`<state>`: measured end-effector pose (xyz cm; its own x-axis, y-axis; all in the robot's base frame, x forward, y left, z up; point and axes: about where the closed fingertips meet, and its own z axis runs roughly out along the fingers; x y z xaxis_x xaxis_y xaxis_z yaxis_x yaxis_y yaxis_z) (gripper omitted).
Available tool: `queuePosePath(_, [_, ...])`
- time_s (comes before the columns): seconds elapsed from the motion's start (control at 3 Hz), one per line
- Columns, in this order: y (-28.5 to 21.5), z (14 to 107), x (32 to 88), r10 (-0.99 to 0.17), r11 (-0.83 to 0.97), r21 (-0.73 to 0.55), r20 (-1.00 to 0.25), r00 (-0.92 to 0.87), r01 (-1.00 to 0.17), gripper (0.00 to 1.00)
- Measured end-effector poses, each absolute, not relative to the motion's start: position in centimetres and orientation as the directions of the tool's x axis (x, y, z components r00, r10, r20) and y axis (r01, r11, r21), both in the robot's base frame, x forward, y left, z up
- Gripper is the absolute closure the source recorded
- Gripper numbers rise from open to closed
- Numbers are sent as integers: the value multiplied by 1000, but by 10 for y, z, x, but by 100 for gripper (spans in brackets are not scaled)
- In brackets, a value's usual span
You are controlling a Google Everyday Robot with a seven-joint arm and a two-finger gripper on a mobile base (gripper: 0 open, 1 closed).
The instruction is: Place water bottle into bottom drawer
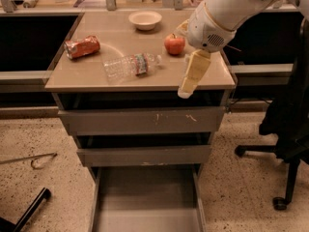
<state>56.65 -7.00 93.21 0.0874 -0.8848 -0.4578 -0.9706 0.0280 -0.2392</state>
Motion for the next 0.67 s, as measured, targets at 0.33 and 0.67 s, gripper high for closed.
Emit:
queuePosePath(0.33, [-70, 932, 566, -885, 28, -239, -458, 88, -971, 0])
queuePosePath(0.67, [-38, 922, 591, -859, -45, -258, -483, 169, -965, 0])
